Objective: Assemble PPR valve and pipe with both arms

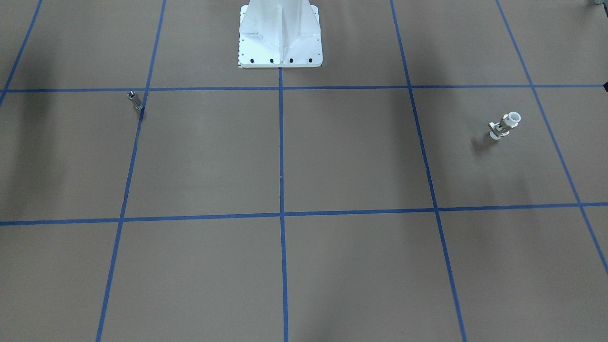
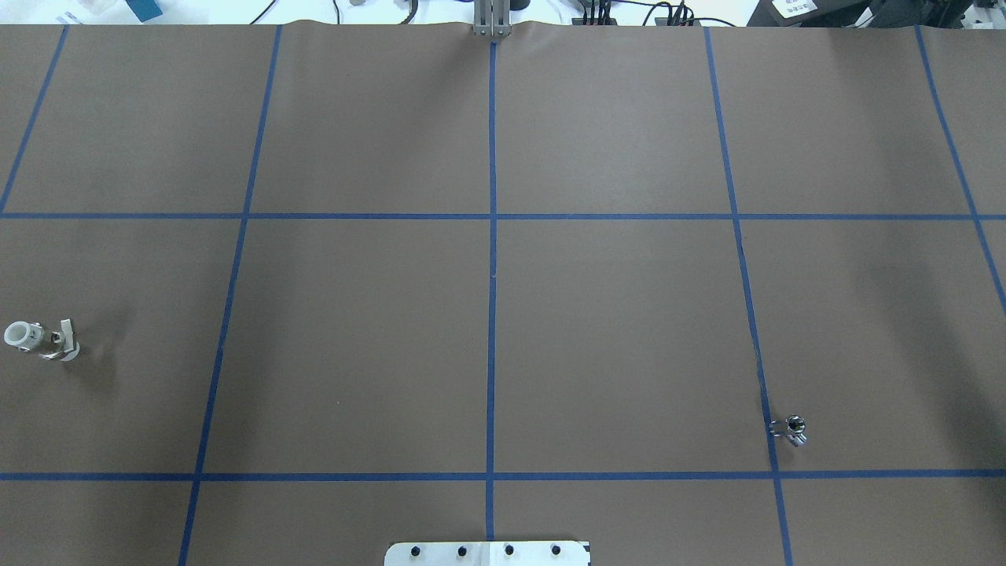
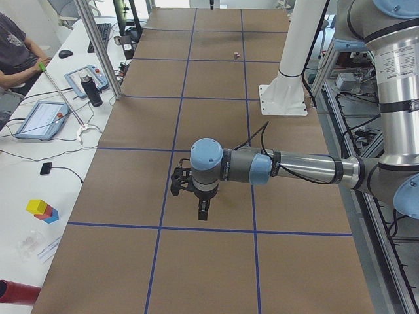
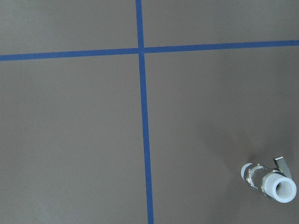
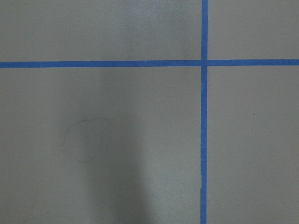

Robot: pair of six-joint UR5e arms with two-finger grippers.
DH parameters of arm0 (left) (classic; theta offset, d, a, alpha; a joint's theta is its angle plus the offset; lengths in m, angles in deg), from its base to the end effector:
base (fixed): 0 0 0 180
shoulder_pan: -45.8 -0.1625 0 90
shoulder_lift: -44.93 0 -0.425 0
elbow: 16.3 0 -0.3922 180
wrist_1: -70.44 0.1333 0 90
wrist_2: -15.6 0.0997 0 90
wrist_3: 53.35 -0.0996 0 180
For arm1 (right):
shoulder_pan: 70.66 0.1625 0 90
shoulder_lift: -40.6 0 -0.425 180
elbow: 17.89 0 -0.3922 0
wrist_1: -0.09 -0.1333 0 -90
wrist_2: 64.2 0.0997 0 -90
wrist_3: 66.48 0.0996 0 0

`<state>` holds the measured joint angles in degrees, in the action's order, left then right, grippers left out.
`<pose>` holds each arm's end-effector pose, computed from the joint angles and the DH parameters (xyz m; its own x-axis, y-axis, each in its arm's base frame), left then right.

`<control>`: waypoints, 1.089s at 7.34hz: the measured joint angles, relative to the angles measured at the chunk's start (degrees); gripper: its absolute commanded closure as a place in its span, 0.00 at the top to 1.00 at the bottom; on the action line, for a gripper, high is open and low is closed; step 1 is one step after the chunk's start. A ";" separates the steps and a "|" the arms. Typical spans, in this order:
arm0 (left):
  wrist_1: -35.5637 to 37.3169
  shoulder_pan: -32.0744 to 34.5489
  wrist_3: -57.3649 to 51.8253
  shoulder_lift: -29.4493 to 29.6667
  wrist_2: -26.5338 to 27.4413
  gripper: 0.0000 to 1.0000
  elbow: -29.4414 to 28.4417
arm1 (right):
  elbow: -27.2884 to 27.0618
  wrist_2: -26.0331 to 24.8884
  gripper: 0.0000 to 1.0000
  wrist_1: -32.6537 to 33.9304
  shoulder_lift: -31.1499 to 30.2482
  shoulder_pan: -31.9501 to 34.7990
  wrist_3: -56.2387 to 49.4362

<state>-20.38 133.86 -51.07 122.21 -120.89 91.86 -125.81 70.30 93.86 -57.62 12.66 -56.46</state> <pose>-0.0474 -0.4053 0.5972 0.6862 0.0627 -0.7247 -0.0064 0.9968 0.0803 0.0128 -0.4368 0.5774 0.7094 0.0194 0.7045 -0.0079 0.9998 -0.0196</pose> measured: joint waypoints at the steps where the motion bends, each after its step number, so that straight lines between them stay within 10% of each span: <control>1: -0.04 0.03 -0.10 0.03 0.00 1.00 0.02 | 0.12 -0.04 0.99 0.00 -0.07 0.00 0.00; 8: -0.99 0.08 -0.22 -2.16 -0.41 1.00 2.08 | 1.04 0.17 0.99 -0.60 -0.20 -0.03 0.08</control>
<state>-21.37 133.94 -51.29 120.05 -121.30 93.94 -124.78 70.48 93.27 -57.83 12.63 -56.38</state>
